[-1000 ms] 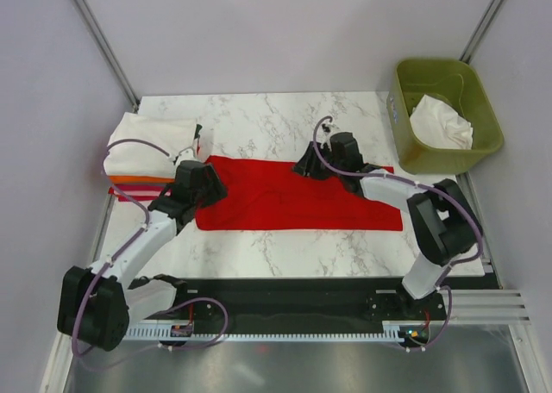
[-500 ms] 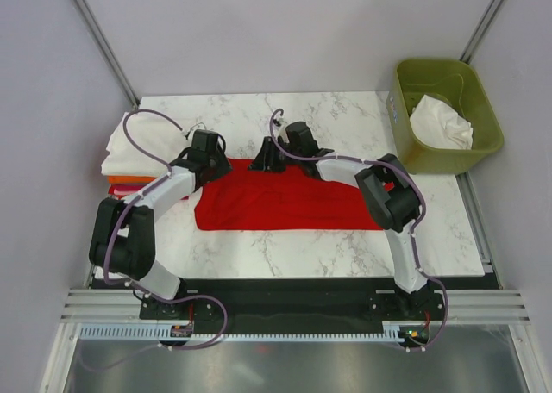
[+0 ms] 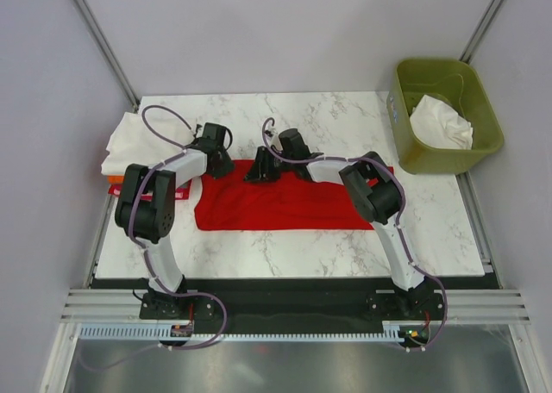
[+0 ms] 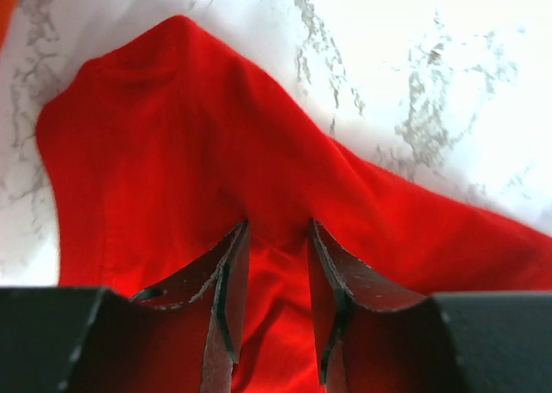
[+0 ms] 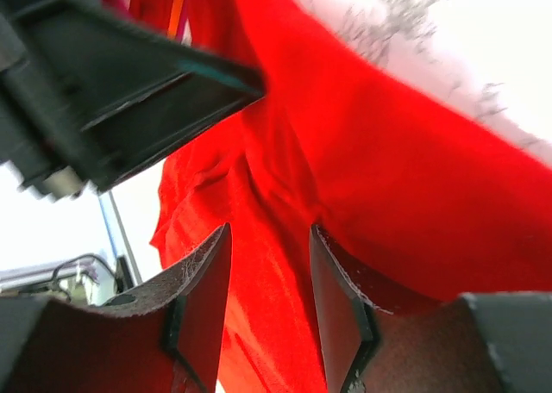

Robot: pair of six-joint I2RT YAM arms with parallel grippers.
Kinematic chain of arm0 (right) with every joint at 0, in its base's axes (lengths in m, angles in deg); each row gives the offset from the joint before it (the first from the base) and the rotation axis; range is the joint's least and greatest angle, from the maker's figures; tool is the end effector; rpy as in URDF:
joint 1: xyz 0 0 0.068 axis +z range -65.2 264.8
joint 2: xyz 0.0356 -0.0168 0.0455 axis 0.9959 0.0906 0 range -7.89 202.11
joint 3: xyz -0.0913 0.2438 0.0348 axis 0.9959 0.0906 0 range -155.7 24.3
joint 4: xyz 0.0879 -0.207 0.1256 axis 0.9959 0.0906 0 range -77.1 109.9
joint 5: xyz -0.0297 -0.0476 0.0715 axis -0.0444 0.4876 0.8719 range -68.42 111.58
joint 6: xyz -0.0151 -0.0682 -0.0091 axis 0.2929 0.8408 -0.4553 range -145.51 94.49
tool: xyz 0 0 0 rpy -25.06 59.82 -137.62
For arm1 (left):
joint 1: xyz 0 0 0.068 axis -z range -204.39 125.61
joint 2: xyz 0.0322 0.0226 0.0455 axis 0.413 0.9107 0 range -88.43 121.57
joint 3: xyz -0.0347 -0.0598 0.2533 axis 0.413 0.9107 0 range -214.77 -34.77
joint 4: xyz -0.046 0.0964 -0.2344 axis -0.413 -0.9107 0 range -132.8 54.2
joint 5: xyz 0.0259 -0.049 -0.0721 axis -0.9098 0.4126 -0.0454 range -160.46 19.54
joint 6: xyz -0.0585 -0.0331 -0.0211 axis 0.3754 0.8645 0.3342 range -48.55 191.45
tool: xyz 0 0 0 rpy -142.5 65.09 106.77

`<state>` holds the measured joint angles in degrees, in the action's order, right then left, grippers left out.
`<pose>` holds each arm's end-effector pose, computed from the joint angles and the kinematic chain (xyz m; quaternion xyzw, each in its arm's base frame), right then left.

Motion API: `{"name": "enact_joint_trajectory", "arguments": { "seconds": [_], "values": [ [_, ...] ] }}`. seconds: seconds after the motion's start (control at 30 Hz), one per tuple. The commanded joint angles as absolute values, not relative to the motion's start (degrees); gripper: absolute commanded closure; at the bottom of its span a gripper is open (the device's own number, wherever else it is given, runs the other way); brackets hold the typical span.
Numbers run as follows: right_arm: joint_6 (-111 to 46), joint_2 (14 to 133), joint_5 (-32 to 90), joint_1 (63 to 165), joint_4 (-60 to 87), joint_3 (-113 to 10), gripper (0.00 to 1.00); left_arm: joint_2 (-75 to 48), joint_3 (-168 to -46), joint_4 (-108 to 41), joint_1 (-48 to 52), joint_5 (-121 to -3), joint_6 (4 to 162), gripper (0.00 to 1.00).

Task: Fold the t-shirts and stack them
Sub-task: Fold the tshirt

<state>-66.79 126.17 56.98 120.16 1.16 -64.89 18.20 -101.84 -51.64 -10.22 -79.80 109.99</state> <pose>0.3971 0.3226 0.1021 -0.1013 0.8441 0.4910 0.1903 0.3811 -0.0867 0.1414 -0.2245 0.9250 -0.0618 0.3001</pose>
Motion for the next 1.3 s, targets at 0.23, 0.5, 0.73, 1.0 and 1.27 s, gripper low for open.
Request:
{"name": "enact_joint_trajectory", "arguments": {
  "seconds": [0.23,0.5,0.73,1.0,1.27],
  "values": [
    [-71.5,125.8,70.0,120.5,-8.4,-61.0,0.52,26.4,-112.5,-62.9,-11.7,-81.1,112.8,0.58],
    [-66.5,121.4,71.2,119.8,-4.8,-56.2,0.54,26.4,-112.6,-63.8,-12.6,-82.2,112.4,0.57],
    [-64.4,122.2,69.8,119.4,-1.2,-58.6,0.85,26.3,-112.8,-63.8,-12.7,-81.7,111.7,0.58],
    [-63.1,118.2,68.7,119.2,0.3,-54.8,0.93,26.2,-113.0,-63.9,-12.6,-82.3,111.0,0.58],
    [-61.2,109.2,67.9,118.8,-0.8,-42.0,0.87,26.1,-113.3,-64.0,-12.8,-82.4,110.5,0.58]
  ]
}}
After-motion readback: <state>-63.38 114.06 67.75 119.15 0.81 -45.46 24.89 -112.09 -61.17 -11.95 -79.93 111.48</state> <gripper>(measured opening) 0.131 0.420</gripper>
